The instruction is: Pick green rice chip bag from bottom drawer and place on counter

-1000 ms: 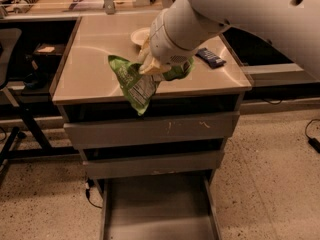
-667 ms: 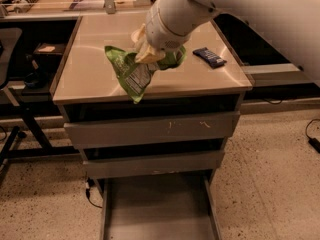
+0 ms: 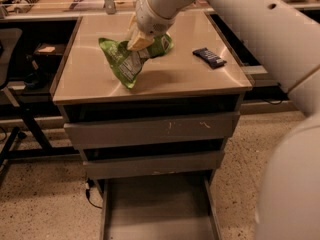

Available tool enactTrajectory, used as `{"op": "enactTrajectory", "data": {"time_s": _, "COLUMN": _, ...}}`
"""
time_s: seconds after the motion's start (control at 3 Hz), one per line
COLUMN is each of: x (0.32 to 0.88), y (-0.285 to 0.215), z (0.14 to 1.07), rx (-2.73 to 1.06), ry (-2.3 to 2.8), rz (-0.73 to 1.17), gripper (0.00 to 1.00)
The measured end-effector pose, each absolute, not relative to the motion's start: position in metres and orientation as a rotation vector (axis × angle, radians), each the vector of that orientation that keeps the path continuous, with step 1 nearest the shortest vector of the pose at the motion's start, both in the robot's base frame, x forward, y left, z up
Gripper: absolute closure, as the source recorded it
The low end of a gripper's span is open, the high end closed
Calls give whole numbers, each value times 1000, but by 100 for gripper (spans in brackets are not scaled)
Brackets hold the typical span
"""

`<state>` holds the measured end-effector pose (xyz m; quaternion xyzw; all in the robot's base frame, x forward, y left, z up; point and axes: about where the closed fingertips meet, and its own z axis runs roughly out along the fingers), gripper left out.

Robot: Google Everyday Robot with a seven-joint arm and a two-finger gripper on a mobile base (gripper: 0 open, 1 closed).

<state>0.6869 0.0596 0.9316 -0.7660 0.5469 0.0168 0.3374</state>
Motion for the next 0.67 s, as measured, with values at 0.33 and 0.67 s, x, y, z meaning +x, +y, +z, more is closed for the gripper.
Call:
{"op": "enactTrajectory", "data": {"time_s": 0.33, "x": 709, "y": 73, "z": 916, "rx": -2018, "ry": 1418, "rz": 94, "gripper": 100}}
{"op": "enactTrajectory", "data": {"time_s": 0.67, "x": 725, "y": 85, "z": 900, "rx": -2038, "ry": 1412, "rz": 129, "gripper": 100}}
